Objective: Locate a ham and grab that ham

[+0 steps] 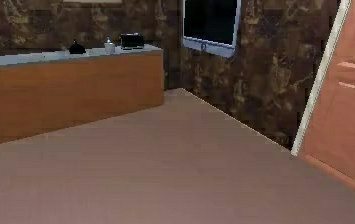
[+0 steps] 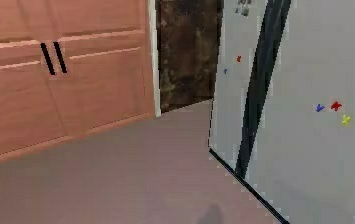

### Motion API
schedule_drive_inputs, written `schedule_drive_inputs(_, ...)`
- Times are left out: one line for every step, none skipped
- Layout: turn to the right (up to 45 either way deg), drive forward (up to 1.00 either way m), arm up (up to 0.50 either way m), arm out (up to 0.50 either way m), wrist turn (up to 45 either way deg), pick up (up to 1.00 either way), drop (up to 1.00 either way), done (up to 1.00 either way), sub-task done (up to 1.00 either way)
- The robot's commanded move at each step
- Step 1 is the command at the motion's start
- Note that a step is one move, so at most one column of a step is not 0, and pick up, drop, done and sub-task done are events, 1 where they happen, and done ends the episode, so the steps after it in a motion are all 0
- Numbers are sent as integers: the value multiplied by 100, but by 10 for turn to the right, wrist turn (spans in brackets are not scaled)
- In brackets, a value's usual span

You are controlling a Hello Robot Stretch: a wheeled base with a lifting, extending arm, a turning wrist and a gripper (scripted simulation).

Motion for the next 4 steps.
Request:
schedule_drive_inputs(-450, 0, 0, 0, 0, 0, 0, 0, 0)
schedule_drive_inputs(-450, 0, 0, 0, 0, 0, 0, 0, 0)
schedule_drive_inputs(-420, 0, 0, 0, 0, 0, 0, 0, 0)
schedule_drive_inputs(0, 45, 0, 0, 0, 0, 0, 0, 0)
